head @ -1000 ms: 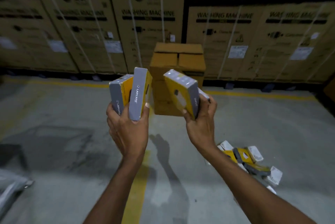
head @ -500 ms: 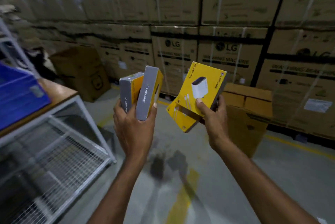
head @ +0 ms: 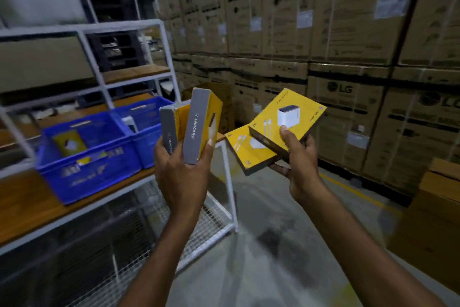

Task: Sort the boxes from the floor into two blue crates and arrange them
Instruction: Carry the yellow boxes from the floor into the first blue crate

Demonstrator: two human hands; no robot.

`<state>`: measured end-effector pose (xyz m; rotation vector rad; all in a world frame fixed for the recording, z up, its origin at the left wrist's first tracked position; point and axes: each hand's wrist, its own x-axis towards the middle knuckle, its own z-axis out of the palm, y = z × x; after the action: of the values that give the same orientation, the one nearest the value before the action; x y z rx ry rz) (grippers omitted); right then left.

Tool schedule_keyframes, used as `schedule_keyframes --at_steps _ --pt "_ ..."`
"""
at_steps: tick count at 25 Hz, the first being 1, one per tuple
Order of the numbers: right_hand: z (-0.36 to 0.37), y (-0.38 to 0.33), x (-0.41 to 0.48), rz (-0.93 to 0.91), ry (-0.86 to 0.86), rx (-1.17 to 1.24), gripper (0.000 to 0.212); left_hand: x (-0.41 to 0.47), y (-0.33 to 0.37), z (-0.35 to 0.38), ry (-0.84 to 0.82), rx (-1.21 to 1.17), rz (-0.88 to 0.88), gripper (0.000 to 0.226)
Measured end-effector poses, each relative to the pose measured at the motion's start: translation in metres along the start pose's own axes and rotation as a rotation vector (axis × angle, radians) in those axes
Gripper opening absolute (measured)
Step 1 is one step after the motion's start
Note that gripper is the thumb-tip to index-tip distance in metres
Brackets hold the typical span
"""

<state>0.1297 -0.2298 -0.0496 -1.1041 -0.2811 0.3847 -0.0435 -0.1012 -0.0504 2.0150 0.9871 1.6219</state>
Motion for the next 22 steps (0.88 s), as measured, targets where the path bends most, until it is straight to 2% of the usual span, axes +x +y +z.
schedule_keyframes --at_steps 5,13,16,22 --pt "0.091 0.04 0.012 0.039 -0.072 -0.014 0.047 0.05 -0.059 -0.034 0.08 0.104 -0.085 0.057" --pt "0.213 0.109 0.078 -0.001 -0.327 -0.174 0.044 0.12 -0.146 -0.041 0.219 0.296 -0.171 0.061" --pt "0.265 0.127 0.099 -0.011 -0.45 -0.221 0.052 0.149 -0.177 -0.051 0.268 0.366 -0.212 0.067" --pt "0.374 0.163 0.117 -0.032 -0.584 -0.26 0.054 0.208 -0.235 -0.073 0.318 0.446 -0.258 0.06"
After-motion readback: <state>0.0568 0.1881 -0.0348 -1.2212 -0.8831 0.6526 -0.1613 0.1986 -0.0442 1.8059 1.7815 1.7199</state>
